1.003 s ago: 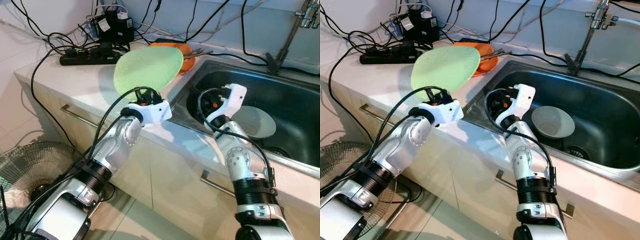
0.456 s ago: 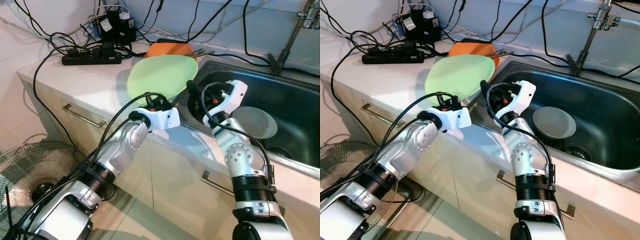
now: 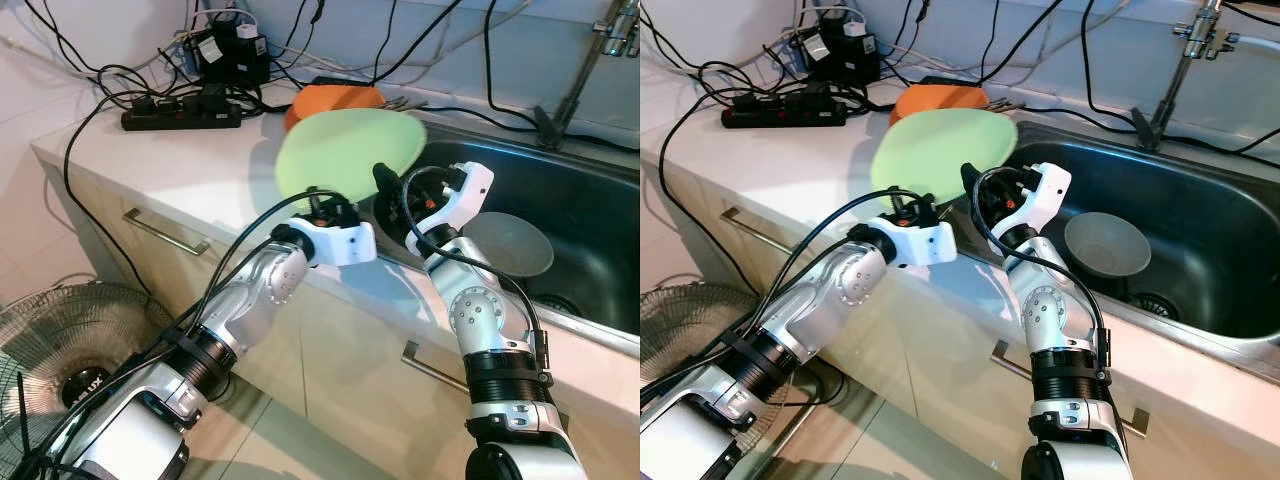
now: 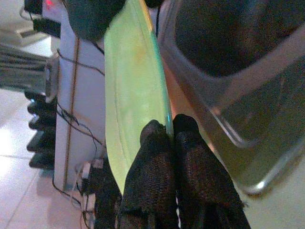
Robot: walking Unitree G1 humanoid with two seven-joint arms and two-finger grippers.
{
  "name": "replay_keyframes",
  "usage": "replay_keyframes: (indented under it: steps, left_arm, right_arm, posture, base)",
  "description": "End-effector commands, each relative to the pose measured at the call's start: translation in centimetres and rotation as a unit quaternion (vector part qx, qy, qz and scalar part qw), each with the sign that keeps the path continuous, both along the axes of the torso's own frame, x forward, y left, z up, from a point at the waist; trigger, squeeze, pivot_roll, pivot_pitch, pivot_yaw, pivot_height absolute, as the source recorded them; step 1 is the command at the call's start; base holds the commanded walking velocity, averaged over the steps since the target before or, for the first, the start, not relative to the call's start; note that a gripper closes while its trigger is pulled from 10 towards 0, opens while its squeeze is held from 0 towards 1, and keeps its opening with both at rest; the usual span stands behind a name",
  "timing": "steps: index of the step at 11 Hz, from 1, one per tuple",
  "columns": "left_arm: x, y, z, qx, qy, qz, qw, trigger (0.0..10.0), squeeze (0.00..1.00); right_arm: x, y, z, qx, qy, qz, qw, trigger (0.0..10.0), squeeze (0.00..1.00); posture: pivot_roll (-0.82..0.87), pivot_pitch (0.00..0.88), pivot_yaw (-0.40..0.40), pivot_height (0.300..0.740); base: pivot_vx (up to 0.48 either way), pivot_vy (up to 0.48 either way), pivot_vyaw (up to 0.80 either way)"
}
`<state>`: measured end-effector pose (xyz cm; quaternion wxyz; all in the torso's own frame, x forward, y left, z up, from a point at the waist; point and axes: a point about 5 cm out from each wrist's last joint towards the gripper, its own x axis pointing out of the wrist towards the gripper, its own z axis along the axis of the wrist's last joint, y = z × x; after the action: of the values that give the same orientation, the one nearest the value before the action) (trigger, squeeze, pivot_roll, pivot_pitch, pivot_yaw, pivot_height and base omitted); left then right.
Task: Kitchen organization
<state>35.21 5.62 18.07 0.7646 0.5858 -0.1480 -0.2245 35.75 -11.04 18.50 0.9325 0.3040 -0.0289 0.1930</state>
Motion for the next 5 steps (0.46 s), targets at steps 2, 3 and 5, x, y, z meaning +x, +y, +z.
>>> replay_keyframes:
  steps: [2,3,5]
  left_arm:
    - [-0.4,-0.65,1.32,-0.005,-0.033,-0.024,0.999,10.0,0.0]
    - [-0.46,-0.74,1.36,-0.005,-0.033,-0.028,0.999,10.0,0.0]
    - [-0.55,-0.78,1.16,-0.001,-0.028,-0.032,0.999,10.0,0.0]
  right_arm:
    - [0.23,0.3,0.32,-0.006,-0.001,0.006,1.0,10.0,0.0]
    - [0.27,0.32,0.3,-0.006,0.0,0.005,1.0,10.0,0.0]
    - [0.41,0.38,0.4,-0.003,0.001,0.002,1.0,10.0,0.0]
  posture:
    - [0.14,0.0,0.034,0.74]
    - [0.14,0.0,0.033,0.74]
    - [0.15,0.0,0.033,0.74]
  base:
    - [0.0,0.0,0.0]
    - [0.0,0.0,0.0]
    - [0.0,0.0,0.0]
